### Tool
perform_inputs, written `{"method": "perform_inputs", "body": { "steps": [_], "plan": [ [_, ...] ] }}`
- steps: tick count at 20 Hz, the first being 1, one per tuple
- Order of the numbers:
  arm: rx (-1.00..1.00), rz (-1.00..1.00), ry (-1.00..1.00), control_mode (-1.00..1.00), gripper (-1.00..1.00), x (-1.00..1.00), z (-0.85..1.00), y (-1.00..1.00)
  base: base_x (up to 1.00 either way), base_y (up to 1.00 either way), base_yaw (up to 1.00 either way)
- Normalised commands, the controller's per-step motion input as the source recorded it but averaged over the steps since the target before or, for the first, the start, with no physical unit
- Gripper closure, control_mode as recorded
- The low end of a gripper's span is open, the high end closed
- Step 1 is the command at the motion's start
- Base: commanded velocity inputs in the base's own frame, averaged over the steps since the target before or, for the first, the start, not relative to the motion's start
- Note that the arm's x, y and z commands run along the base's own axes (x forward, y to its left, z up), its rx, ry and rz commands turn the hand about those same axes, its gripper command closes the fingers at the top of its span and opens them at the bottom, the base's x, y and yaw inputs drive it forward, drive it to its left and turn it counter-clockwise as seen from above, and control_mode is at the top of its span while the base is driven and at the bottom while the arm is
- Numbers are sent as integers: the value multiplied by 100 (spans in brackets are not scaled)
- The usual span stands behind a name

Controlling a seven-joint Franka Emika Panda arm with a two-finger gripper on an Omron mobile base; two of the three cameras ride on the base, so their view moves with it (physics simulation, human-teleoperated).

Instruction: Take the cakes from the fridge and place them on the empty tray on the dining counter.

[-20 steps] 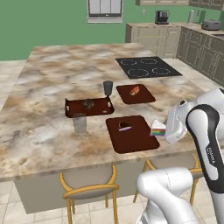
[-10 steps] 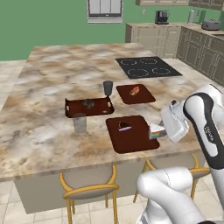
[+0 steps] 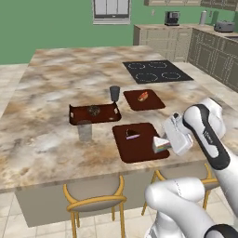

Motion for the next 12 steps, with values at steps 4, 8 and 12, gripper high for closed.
{"method": "perform_inputs", "body": {
  "steps": [4,8,12],
  "plan": [
    [0,0,0,-100,100,61,-19,0,0,0,0],
    [0,0,0,-100,100,55,-15,0,0,0,0],
    [0,0,5,-100,100,47,-26,0,0,0,0]
  ]
}}
